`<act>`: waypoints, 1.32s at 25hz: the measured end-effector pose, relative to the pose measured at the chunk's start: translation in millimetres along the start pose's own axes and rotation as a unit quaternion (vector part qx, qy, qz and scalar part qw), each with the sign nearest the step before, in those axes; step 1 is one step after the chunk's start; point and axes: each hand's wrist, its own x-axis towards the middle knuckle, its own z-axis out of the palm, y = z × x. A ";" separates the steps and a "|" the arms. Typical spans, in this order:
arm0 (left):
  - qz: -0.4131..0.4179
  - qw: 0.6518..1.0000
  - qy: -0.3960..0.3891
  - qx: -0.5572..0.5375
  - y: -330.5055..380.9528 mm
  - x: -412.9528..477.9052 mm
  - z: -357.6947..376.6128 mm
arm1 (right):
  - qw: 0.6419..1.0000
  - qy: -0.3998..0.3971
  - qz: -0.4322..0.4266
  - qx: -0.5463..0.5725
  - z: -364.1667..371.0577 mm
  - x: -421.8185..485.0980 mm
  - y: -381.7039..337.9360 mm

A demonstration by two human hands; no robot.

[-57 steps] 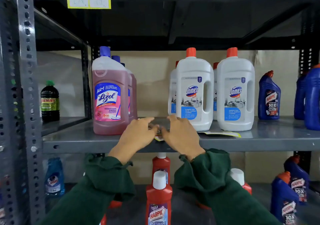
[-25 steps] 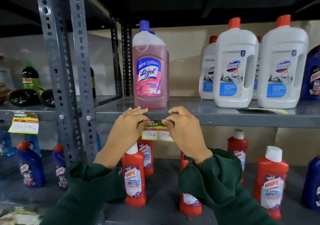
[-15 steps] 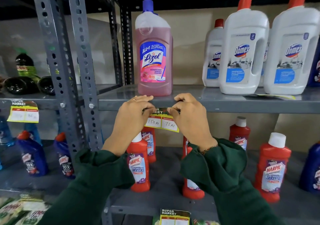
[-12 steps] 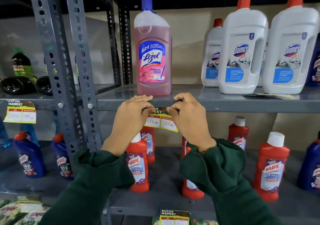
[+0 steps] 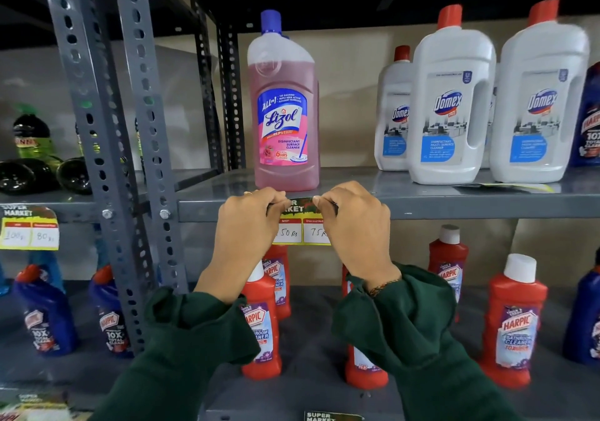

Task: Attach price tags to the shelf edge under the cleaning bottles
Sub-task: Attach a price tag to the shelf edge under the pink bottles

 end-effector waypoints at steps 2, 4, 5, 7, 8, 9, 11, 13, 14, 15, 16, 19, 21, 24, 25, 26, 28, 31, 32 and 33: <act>0.000 1.000 0.008 0.006 1.3 -0.4 2.3 | 1.000 -0.005 -0.002 0.006 4.2 -2.8 0.1; -0.015 1.000 0.017 -0.005 0.9 -0.9 4.1 | 1.000 -0.012 -0.002 0.026 4.7 -3.3 -0.3; -0.022 0.999 0.020 -0.012 0.0 -1.5 5.5 | 0.999 -0.011 0.004 0.034 4.0 -2.6 0.3; -0.014 0.999 0.009 -0.028 -1.7 -1.8 11.4 | 0.999 -0.013 0.026 0.032 4.7 1.0 4.3; -0.001 0.999 -0.001 -0.033 -3.0 -2.0 15.5 | 0.999 -0.021 0.034 0.012 6.4 2.4 7.5; 0.007 0.999 -0.004 -0.034 -3.3 -2.6 19.9 | 0.999 -0.023 0.033 -0.020 9.3 2.6 10.9; -0.010 0.999 0.016 -0.038 -0.7 -4.0 27.4 | 0.998 -0.005 0.016 -0.067 15.7 0.5 16.0; -0.027 0.998 0.050 -0.039 0.6 -5.4 31.3 | 0.999 0.010 0.016 -0.046 19.3 -3.1 17.9; -0.028 0.997 0.062 -0.039 0.6 -6.2 32.0 | 0.999 0.016 0.018 -0.026 19.6 -3.7 17.7; -0.024 0.996 0.069 -0.042 -0.7 -6.6 32.2 | 0.999 0.023 0.018 -0.011 19.6 -4.3 17.7; -0.020 0.996 0.072 -0.051 -2.8 -6.4 32.3 | 0.999 0.031 0.015 -0.002 19.2 -4.8 17.9; -0.025 0.993 0.092 -0.073 -6.5 -6.6 31.5 | 0.999 0.049 -0.003 0.016 17.1 -4.4 20.1; -0.027 0.992 0.096 -0.072 -7.9 -6.5 32.7 | 0.998 0.047 0.001 0.034 14.8 -3.7 21.0; -0.006 0.991 0.107 -0.082 -11.2 -6.3 33.4 | 0.999 0.034 -0.002 0.042 13.4 -4.5 21.3; -0.001 0.989 0.113 -0.097 -11.6 -6.2 32.6 | 0.999 0.029 -0.010 0.044 11.9 -4.3 21.6; 0.001 0.986 0.118 -0.115 -11.1 -6.6 30.9 | 0.998 0.016 -0.013 0.052 8.6 -3.9 21.8; -0.022 0.979 0.135 -0.154 -4.4 -8.0 27.4 | 0.995 -0.024 -0.008 0.098 -2.5 -2.5 25.0; -0.095 0.958 0.212 -0.168 16.6 -0.8 28.8 | 0.980 -0.055 0.043 0.185 -27.8 8.4 32.9; -0.099 0.956 0.226 -0.161 28.9 3.4 31.9 | 0.979 -0.048 0.056 0.189 -36.4 13.5 39.0; -0.085 0.959 0.227 -0.147 44.4 8.8 37.5 | 0.982 -0.034 0.061 0.176 -47.0 19.6 48.6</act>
